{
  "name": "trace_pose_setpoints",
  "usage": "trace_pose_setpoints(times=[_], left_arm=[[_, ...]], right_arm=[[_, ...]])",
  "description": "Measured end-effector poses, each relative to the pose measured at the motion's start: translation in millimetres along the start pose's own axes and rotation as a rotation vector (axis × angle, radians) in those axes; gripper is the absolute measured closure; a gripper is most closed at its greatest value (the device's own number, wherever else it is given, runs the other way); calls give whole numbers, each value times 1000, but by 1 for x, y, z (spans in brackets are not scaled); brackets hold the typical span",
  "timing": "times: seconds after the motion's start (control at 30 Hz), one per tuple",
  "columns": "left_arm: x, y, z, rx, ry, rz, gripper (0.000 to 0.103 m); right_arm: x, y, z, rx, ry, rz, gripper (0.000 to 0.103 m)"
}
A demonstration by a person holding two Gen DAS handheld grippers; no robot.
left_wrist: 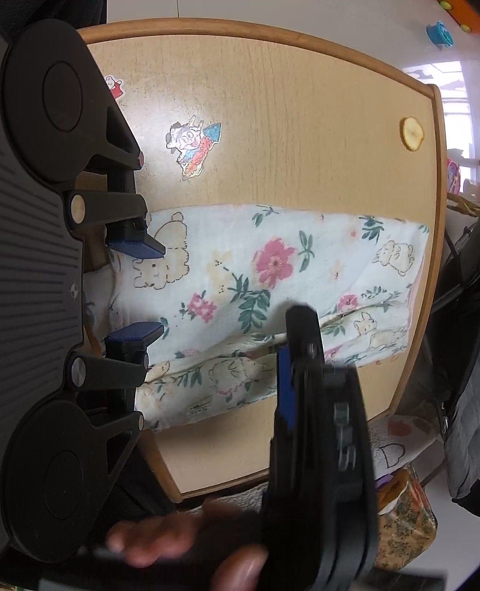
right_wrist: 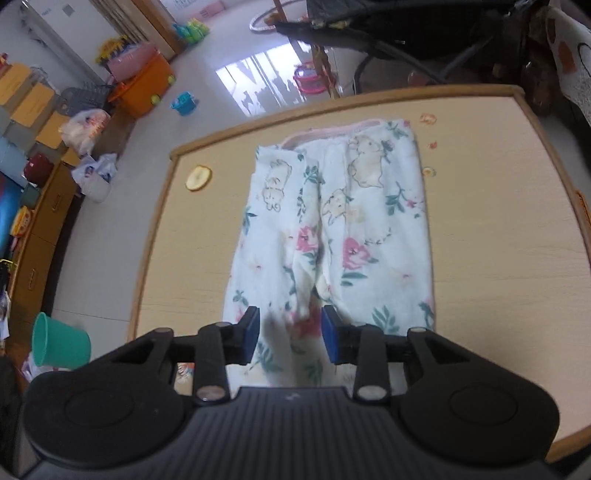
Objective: Fold clothes
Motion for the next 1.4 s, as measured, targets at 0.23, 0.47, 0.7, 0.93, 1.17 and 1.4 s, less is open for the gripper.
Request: trace_pose_setpoints(times=[0.23,0.47,0.7,0.93,1.17,1.4], left_arm=[[1,0,2,-7,-5,9,62],[0,5,-7,-32,-3,20,62],[0,6,-9,-40,-7,26,62],[1,5,-7,-38,-14,25,62],[3,7,-6,-38,-19,27,62],[5,9,-8,-36,-8,37,62]], right_arm=[[2,3,9,-70,-126,-30,94],[8,1,17,-149,-253,-47,94],[1,18,12,-160,-257,-11,93],[9,-14,15,-74,-216,-20,86],[60,-20,11,-86,-191,-108,80],[94,26,16,-67,-189,-73,80]])
Point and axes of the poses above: each gripper's, at about its wrist camera, not at the fingertips, and y roughly the way its jaws point, z to its left, x to its top, the point moved 3 cm from there along y, roughly the way its jaws point, and after that the axes turned 1 degree about x, right-handed, at the moved point
